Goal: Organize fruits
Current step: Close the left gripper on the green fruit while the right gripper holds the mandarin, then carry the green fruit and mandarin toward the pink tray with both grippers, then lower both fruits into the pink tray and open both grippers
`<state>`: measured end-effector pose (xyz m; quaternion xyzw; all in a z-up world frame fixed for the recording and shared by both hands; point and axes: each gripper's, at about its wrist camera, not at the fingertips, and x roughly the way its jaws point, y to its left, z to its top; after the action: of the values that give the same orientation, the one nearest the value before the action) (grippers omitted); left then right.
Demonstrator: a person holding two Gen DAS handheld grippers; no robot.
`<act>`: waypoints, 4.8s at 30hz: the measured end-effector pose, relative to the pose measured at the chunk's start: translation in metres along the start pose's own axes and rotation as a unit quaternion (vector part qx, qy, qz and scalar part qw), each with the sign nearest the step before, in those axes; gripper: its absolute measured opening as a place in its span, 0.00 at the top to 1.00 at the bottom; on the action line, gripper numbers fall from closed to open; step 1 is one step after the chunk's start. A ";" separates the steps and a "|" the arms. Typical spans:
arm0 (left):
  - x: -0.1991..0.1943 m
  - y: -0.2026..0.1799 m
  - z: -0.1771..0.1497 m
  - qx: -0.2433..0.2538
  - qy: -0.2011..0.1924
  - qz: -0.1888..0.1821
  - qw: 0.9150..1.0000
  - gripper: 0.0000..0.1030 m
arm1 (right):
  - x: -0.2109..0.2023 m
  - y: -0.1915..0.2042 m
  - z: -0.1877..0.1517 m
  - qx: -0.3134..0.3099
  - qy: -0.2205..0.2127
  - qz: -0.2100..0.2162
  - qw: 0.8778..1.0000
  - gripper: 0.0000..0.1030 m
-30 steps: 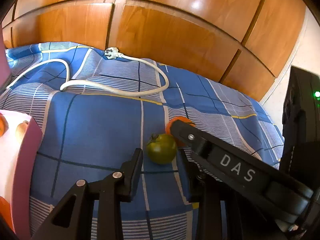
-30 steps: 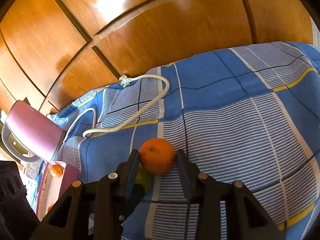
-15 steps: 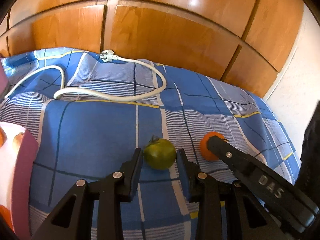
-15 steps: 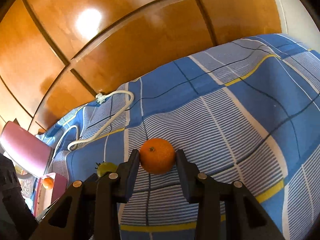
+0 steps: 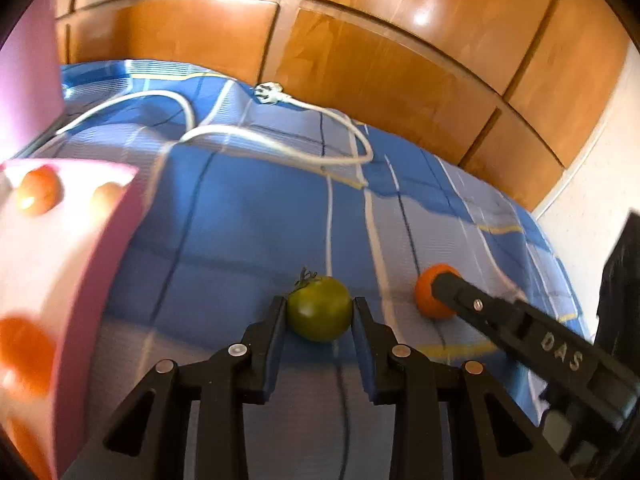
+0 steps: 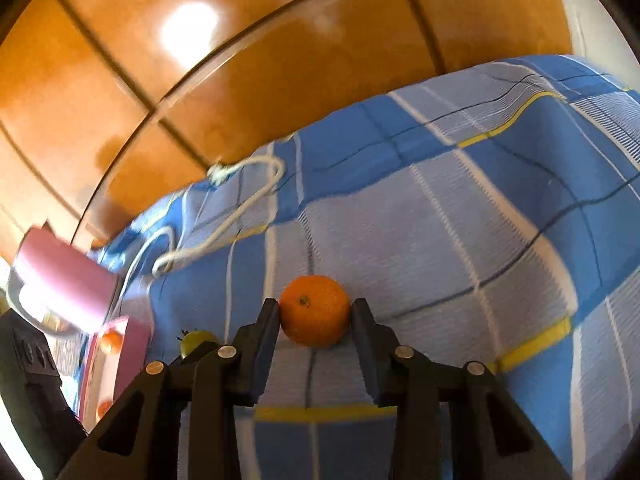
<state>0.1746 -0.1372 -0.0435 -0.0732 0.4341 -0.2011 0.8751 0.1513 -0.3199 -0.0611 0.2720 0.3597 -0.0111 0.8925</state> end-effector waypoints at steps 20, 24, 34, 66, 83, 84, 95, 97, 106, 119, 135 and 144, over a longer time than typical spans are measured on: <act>-0.090 0.017 -0.106 0.064 -0.057 0.064 0.994 0.68 | -0.061 0.040 -0.095 -0.084 0.033 -0.053 0.995 0.67; -0.090 0.018 -0.106 0.059 -0.057 0.060 0.995 0.68 | -0.058 0.045 -0.099 -0.111 0.027 -0.081 0.990 0.69; -0.088 0.017 -0.107 0.062 -0.058 0.065 0.994 0.68 | -0.053 0.047 -0.101 -0.120 0.018 -0.100 0.988 0.72; -0.091 0.012 -0.111 0.079 -0.071 0.088 0.990 0.68 | -0.050 0.064 -0.103 -0.163 0.010 -0.096 0.982 0.87; -0.093 0.014 -0.109 0.063 -0.074 0.081 0.992 0.68 | -0.053 0.038 -0.060 -0.076 -0.020 -0.081 0.994 0.39; -0.092 0.014 -0.109 0.062 -0.073 0.080 0.992 0.68 | -0.047 0.039 -0.055 -0.078 -0.016 -0.082 0.993 0.39; -0.087 0.011 -0.109 0.069 -0.073 0.082 0.992 0.68 | -0.006 0.051 -0.041 -0.112 0.006 -0.084 0.990 0.62; -0.087 0.012 -0.109 0.069 -0.074 0.082 0.992 0.68 | -0.009 0.051 -0.043 -0.115 0.002 -0.085 0.990 0.63; -0.100 0.007 -0.111 0.084 -0.095 0.078 0.989 0.68 | -0.033 0.053 -0.073 -0.129 0.017 -0.068 0.989 0.63; -0.140 0.022 -0.111 0.048 -0.142 0.080 0.986 0.68 | -0.063 0.076 -0.112 -0.152 0.025 -0.042 0.987 0.63; -0.185 0.070 -0.093 -0.049 -0.185 0.107 0.976 0.68 | -0.077 0.133 -0.133 -0.187 0.017 0.028 0.982 0.63; -0.204 0.130 -0.075 -0.134 -0.199 0.161 0.957 0.68 | -0.066 0.173 -0.125 -0.210 0.015 0.063 0.976 0.63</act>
<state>0.0425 0.0686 0.0201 -0.1575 0.2801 0.0215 0.9467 0.0598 -0.1228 -0.0097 0.1010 0.3494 0.1245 0.9231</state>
